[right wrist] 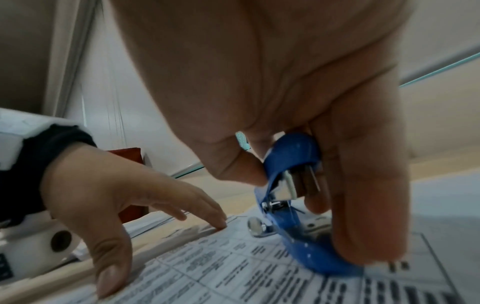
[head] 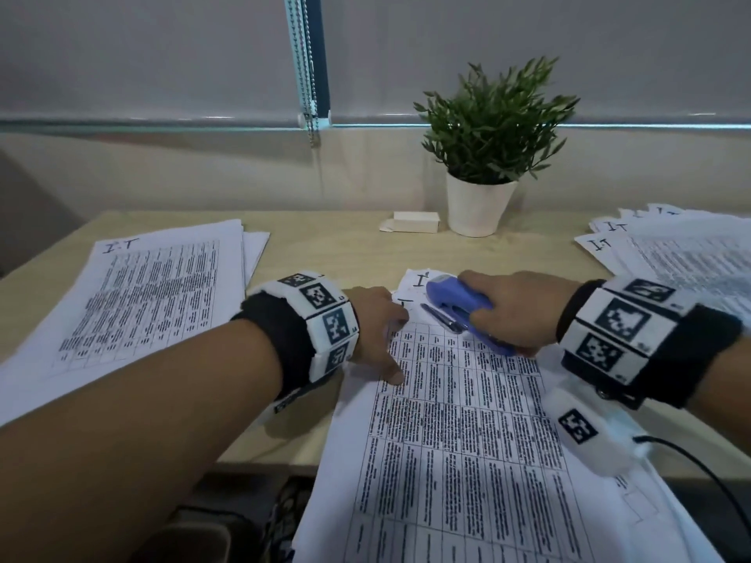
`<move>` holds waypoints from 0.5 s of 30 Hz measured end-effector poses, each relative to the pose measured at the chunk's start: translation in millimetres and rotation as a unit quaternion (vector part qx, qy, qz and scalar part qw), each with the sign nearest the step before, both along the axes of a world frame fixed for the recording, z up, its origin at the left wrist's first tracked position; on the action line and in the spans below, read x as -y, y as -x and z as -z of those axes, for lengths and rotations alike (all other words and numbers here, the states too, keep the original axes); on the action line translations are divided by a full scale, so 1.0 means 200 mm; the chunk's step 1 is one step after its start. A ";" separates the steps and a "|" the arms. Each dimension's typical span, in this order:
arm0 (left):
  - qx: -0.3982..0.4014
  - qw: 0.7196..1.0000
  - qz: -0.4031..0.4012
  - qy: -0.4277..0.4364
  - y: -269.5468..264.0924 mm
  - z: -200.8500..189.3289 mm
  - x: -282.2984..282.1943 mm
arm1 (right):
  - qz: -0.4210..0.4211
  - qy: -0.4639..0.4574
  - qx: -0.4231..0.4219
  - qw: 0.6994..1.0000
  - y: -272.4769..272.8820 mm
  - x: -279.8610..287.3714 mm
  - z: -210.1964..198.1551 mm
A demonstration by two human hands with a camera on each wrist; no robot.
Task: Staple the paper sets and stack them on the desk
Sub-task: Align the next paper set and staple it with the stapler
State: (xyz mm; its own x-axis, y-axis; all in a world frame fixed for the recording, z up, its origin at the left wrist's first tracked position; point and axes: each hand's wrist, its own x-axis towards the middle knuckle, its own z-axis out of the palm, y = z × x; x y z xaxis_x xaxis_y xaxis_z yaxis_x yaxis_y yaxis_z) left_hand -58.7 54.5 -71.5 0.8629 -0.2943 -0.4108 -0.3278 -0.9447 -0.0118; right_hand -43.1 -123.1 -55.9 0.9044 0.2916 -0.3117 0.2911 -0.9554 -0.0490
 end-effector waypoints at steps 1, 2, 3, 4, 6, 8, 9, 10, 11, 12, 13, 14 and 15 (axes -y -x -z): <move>-0.001 1.000 0.002 0.004 0.00 0.00 0.00 | 0.003 0.000 -0.011 1.000 -0.01 -0.01 0.00; -0.006 1.000 0.002 0.008 0.00 0.01 -0.01 | 0.009 -0.005 -0.018 1.000 -0.02 -0.01 0.00; -0.014 1.000 0.003 0.012 0.00 0.00 -0.01 | 0.019 -0.015 -0.022 0.999 -0.03 -0.02 0.01; -0.020 1.000 0.003 0.018 0.00 0.00 -0.01 | 0.027 -0.025 -0.021 0.999 -0.04 -0.03 0.02; -0.021 0.999 0.006 0.029 0.00 -0.01 -0.02 | 0.033 -0.040 -0.015 0.999 -0.07 -0.04 0.04; -0.017 0.999 0.010 0.042 0.01 0.00 -0.02 | 0.032 -0.048 -0.018 0.998 -0.09 -0.05 0.05; -0.018 0.999 0.012 0.049 0.01 0.00 -0.03 | 0.028 -0.049 -0.023 0.998 -0.09 -0.06 0.06; -0.022 0.998 0.014 0.054 0.01 0.01 -0.03 | 0.021 -0.044 -0.030 0.998 -0.09 -0.06 0.05; -0.027 0.998 0.015 0.056 0.01 0.01 -0.04 | 0.010 -0.029 -0.036 0.999 -0.08 -0.07 0.05; -0.031 0.998 0.017 0.055 0.01 0.01 -0.05 | -0.004 -0.008 -0.038 0.999 -0.08 -0.07 0.05; -0.034 0.998 0.020 0.052 0.00 0.02 -0.06 | -0.019 0.013 -0.036 0.999 -0.07 -0.08 0.05; -0.035 0.998 0.022 0.047 0.00 0.02 -0.06 | -0.031 0.024 -0.032 0.999 -0.07 -0.08 0.04; -0.034 0.998 0.024 0.040 -0.01 0.02 -0.06 | -0.040 0.027 -0.029 0.998 -0.07 -0.09 0.04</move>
